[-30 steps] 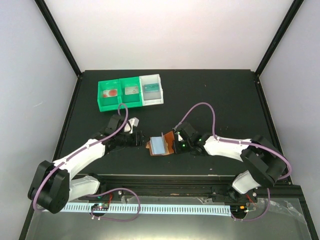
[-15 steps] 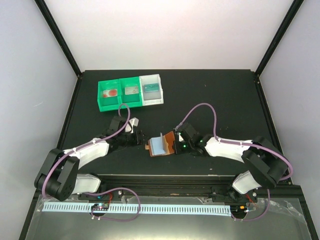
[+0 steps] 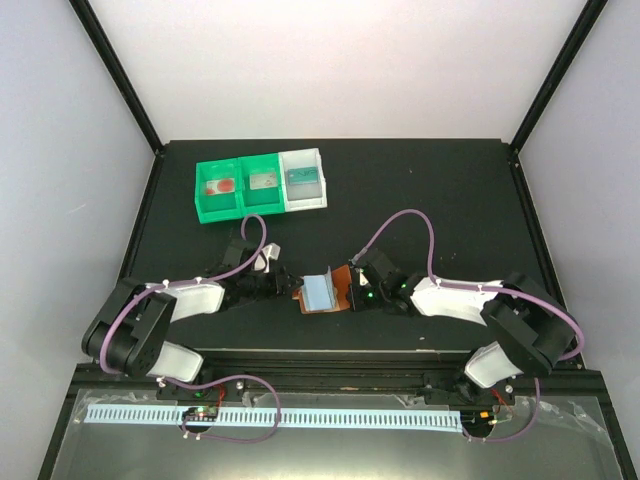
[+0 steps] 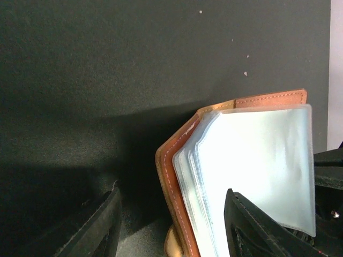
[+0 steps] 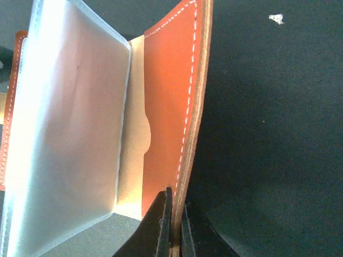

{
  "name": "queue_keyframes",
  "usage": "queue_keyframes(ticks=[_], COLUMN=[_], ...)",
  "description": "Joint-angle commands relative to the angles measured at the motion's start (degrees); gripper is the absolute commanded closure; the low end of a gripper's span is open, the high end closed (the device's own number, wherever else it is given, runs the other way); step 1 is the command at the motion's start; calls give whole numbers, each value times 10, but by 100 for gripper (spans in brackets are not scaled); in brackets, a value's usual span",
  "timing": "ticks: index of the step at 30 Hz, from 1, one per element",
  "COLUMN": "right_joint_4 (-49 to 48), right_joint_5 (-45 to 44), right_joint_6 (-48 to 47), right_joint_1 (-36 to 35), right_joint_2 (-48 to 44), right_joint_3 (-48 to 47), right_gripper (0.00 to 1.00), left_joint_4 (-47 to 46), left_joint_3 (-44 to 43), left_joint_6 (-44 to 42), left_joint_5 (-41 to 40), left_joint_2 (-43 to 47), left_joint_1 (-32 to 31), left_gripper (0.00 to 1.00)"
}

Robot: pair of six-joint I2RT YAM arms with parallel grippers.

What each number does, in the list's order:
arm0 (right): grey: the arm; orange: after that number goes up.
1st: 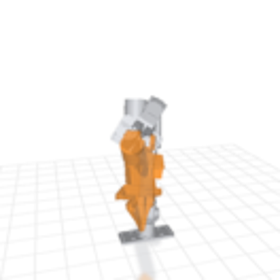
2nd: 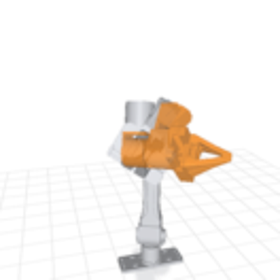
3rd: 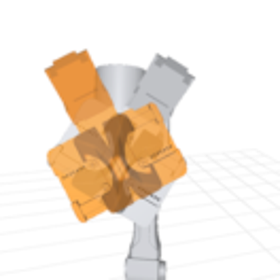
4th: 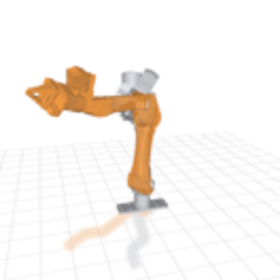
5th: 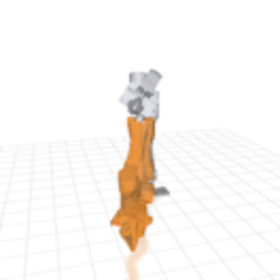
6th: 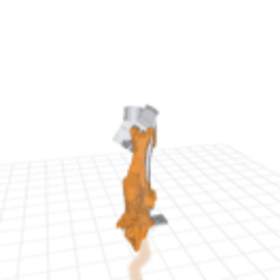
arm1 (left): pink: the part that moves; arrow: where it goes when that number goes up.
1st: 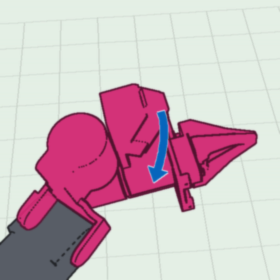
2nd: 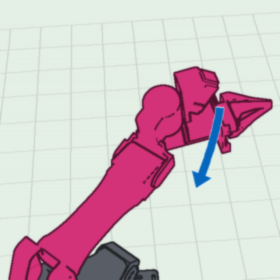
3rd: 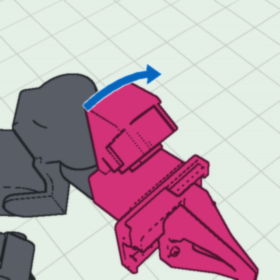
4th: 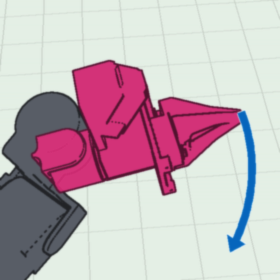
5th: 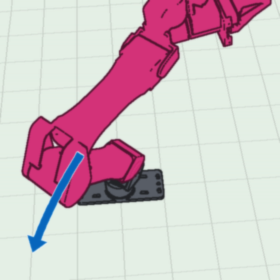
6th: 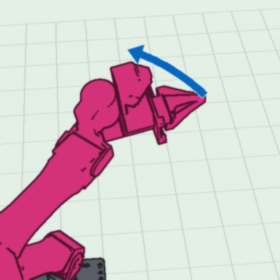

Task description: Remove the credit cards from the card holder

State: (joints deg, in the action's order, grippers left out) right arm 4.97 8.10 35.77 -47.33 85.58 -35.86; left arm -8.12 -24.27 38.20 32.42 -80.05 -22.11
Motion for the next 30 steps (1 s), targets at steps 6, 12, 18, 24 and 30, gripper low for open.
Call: queue_keyframes(ticks=[6,12,18,24,30], right_joint_4=[-4,-1,-11,-5,43], right_joint_5=[3,1,4,-2,-17], right_joint_6=[-1,-2,3,5,2], right_joint_1=[-2,-2,-2,-2,-2], right_joint_2=[10,12,13,3,-31], right_joint_3=[9,6,11,18,3], right_gripper=[97,97,97,92,82], left_joint_4=[-110,-128,-162,-168,-162], left_joint_3=[17,12,16,19,23], left_joint_6=[32,42,58,61,64], left_joint_5=[51,69,84,89,100], left_joint_2=[-29,-46,-65,-65,-46], left_joint_1=[3,3,3,3,3], left_gripper=[53,58,69,90,98])
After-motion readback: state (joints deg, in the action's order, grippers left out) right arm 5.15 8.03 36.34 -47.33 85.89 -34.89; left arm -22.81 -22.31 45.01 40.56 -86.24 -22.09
